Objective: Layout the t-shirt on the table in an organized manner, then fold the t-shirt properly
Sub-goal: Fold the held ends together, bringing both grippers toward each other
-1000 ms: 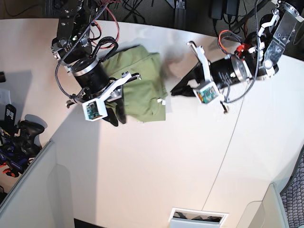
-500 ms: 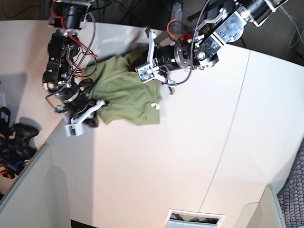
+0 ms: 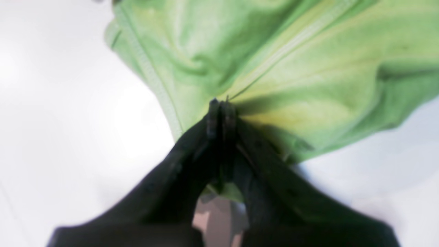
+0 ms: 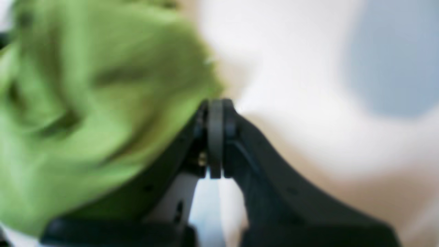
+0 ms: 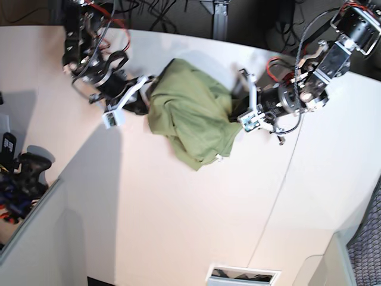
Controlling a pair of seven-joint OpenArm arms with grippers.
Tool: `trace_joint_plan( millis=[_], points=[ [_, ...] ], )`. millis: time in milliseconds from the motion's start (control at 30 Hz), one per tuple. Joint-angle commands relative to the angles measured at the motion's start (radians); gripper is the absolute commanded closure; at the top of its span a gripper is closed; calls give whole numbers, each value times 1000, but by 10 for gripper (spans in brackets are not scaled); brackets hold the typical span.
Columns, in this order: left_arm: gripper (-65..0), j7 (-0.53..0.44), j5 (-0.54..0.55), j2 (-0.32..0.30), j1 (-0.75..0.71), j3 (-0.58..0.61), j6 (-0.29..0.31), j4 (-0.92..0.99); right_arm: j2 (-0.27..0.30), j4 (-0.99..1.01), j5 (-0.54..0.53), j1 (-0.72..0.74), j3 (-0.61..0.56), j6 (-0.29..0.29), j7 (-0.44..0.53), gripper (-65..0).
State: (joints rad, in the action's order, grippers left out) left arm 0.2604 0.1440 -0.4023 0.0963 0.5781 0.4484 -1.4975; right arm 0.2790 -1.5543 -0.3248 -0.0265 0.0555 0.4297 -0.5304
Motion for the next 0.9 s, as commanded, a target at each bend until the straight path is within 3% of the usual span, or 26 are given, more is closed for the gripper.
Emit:
trace_joint_plan(
  millis=[0,300,667,867],
  points=[
    [0,-33,8,-3,36,-5,-7,-9,-6,-41,-16,-12,4,3,20,0],
    [0,-213,-8,13,170,-4,-7,147,-176,-188,-16,-162,4,5,17,0],
    [0,-257,-29,35,292,-5,-8,324,-224,-219,-65,-171,-41,19,-31,0],
    [0,-241,16,-32,251,-5,-7,199,-224,-304,-6,-170,6,16,-27,0]
  ],
)
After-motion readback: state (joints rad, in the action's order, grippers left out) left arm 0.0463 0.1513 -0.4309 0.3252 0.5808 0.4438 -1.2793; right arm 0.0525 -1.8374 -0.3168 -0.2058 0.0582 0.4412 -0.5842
